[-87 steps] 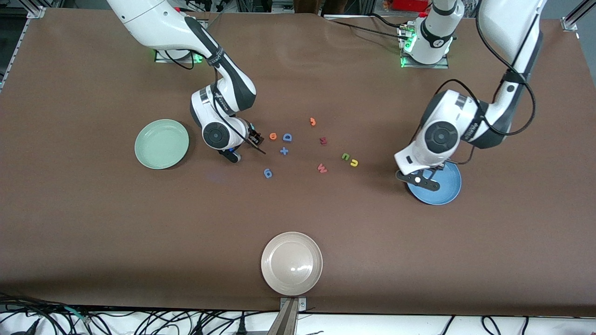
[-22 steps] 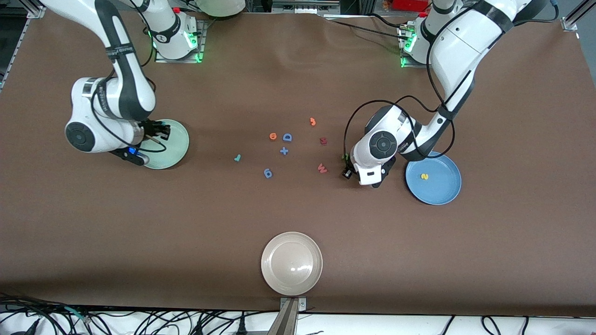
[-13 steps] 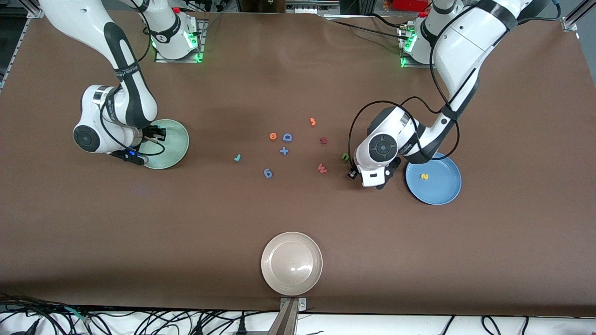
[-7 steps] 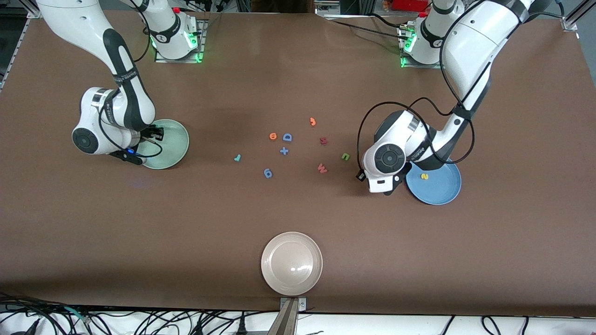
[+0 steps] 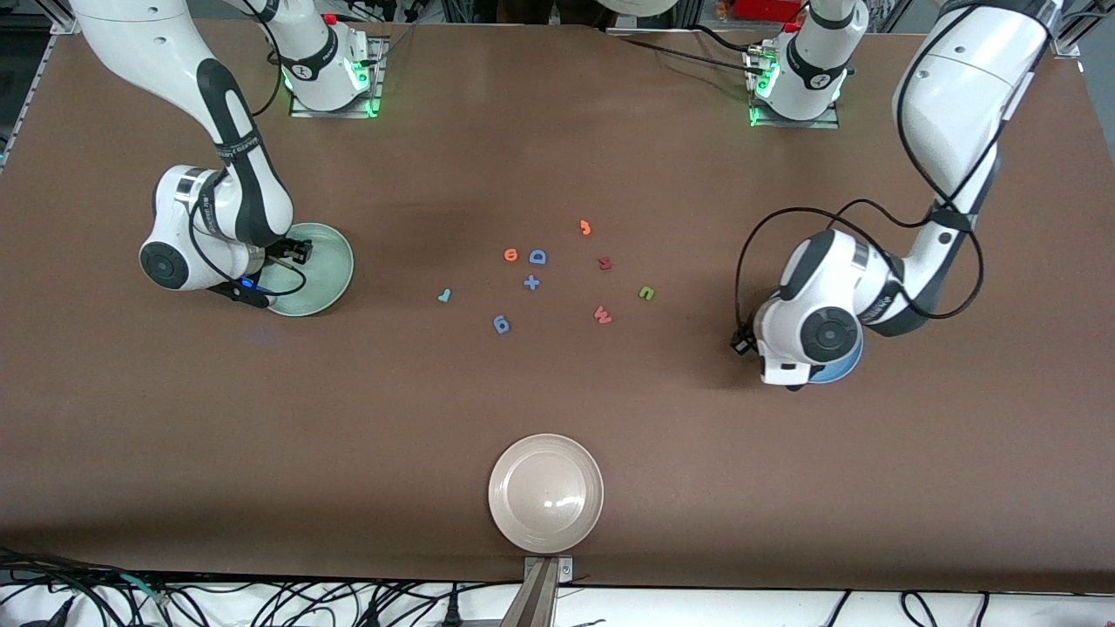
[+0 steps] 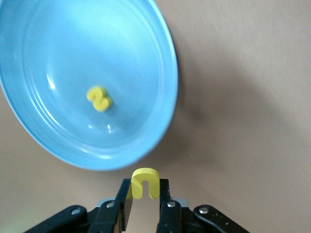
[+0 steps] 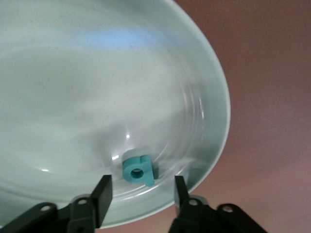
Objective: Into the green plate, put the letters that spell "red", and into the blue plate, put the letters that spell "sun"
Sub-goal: 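Place the yellow u on the blue plate with the left gripper, then grasp the cyan r with the right gripper while the left gripper reaches green u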
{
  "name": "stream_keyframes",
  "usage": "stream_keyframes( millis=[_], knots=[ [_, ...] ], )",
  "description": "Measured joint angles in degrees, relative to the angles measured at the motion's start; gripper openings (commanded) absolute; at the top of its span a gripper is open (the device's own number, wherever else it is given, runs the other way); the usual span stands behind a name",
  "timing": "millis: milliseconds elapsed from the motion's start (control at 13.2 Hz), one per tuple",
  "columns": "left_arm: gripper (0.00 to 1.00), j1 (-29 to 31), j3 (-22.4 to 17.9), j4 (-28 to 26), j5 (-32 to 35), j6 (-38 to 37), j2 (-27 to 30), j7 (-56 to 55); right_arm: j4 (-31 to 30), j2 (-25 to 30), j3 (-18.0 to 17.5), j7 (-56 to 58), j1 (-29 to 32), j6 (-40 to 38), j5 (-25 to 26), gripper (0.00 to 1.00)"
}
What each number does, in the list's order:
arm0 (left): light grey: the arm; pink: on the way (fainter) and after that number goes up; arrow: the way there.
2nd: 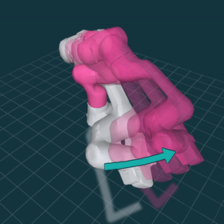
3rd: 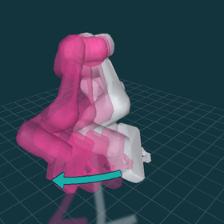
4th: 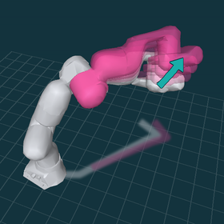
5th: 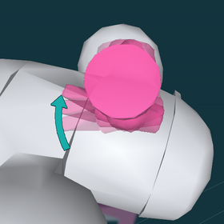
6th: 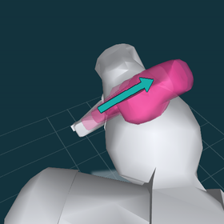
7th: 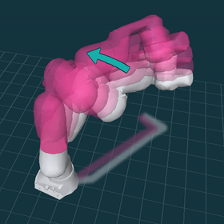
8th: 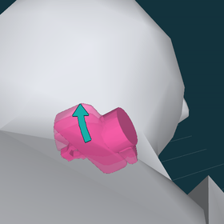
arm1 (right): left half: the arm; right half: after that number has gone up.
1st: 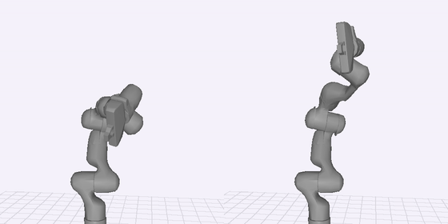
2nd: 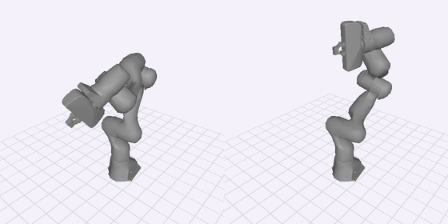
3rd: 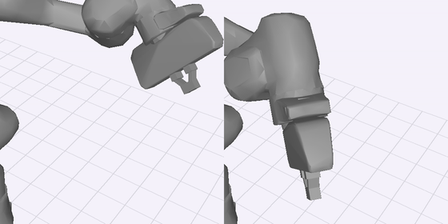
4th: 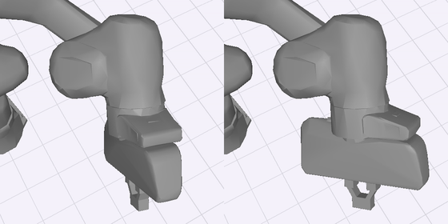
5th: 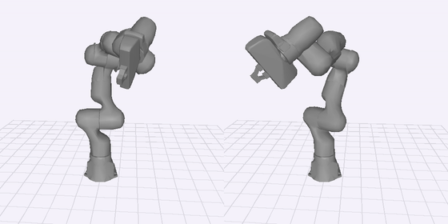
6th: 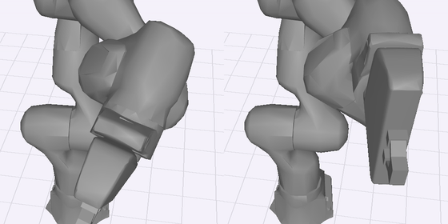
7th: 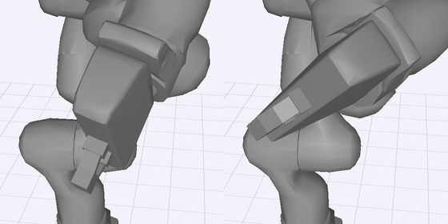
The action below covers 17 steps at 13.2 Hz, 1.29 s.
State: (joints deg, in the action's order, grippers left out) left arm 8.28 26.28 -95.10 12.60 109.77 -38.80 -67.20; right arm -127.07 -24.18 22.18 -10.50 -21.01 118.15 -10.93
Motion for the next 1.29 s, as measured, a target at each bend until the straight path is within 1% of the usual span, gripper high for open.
stream_keyframes(
  millis=[76, 228, 303, 531, 683, 834, 910, 986, 1062, 1138, 1290],
  knots=[
    [0.26, 0.6, 0.1, 0.0, 0.0, -0.4, 0.3, 1.0, 0.1, 0.1, 0.0, 0.0, 0.0, -0.1, 0.0, 0.85],
    [0.26, 0.8, 0.2, 0.1, 0.0, -0.9, 0.5, 1.7, 1.0, 0.6, 0.0, 0.0, -0.1, -1.1, 0.0, 0.85],
    [0.29, 0.9, 0.2, 0.1, 0.0, -1.0, 0.5, 2.9, 2.1, 1.3, -0.1, 0.0, -0.1, -2.7, -0.1, 0.84],
    [0.29, 3.8, 0.1, 0.1, 0.0, -2.0, 0.5, 10.5, 6.7, 3.8, -0.6, -0.2, -0.4, -7.1, -0.1, 0.84],
    [0.29, 6.3, 0.1, -0.1, 0.0, -2.8, 0.5, 16.2, 9.4, 5.1, -1.8, -1.3, -0.7, -8.4, -0.1, 0.84],
    [0.29, 8.0, 0.0, -0.7, 0.0, -3.0, 0.5, 21.8, 11.3, 5.3, -4.2, -4.5, -1.1, -8.5, -0.3, 0.84],
    [0.36, 8.8, 0.0, -1.1, 0.0, -3.0, 0.5, 24.3, 12.1, 5.3, -5.8, -6.5, -1.2, -8.4, -0.7, 0.84],
    [0.46, 9.5, 0.0, -1.3, 0.0, -3.0, 0.5, 26.4, 12.9, 5.1, -7.2, -8.4, -1.4, -8.3, -1.8, 0.84],
    [0.69, 10.2, 0.0, -1.4, 0.0, -3.0, 0.4, 28.2, 13.8, 4.9, -8.4, -10.2, -1.8, -8.1, -3.4, 0.84],
    [1.0, 10.7, 0.0, -1.4, 0.0, -3.0, 0.4, 29.8, 14.9, 4.3, -9.5, -12.1, -2.2, -7.7, -5.1, 0.84],
    [1.0, 12.1, -0.1, -1.4, 0.0, -3.0, 0.3, 33.4, 16.3, 2.4, -10.8, -17.0, -4.2, -4.9, -6.4, 0.85]
  ],
)
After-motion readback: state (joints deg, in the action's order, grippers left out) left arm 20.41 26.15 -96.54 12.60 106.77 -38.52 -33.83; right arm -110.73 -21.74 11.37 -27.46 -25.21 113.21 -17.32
